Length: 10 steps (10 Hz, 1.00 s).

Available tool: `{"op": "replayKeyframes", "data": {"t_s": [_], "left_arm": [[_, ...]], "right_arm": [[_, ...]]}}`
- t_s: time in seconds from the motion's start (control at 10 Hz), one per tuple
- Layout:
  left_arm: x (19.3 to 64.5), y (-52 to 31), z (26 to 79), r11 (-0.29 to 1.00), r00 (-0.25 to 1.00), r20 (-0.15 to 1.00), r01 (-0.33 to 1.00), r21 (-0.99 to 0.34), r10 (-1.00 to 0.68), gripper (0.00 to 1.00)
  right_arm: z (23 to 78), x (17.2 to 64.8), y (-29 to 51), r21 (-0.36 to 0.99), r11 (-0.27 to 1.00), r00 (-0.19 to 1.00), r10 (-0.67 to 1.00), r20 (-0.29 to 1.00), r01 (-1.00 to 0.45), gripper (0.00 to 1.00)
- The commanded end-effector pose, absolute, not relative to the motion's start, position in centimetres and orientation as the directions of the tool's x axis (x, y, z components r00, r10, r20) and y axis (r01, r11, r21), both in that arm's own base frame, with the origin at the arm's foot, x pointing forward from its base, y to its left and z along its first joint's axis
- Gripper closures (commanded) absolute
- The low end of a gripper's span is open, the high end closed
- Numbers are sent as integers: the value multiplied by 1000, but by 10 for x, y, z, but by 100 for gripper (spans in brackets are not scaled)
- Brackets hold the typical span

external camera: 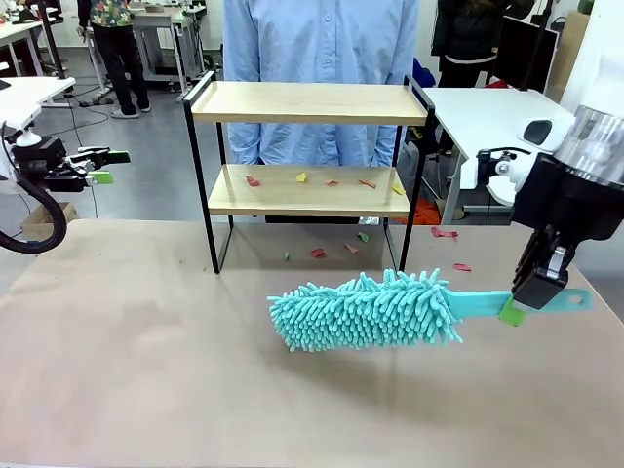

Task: Clean the shelf.
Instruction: Clean the specific section of the Shelf indicated by the human with the Duster.

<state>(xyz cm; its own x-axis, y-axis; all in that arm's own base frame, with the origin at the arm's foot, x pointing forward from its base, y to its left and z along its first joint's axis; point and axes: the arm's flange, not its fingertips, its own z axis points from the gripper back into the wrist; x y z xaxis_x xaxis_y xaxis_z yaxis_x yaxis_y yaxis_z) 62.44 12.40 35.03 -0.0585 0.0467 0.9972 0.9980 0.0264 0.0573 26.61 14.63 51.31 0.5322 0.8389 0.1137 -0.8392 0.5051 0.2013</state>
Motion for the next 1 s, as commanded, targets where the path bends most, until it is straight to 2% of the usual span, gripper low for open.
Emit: {"op": "replayKeyframes", "data": {"t_s": [0.0, 0.9], "left_arm": [[623, 124, 353, 19, -73, 997, 997, 73, 37, 0], [623, 124, 353, 19, -73, 997, 997, 73, 37, 0]], "right_arm": [[518, 268, 150, 199, 513, 540, 835, 110, -835, 87], [518, 268, 150, 199, 513, 540, 835, 110, -835, 87]]}}
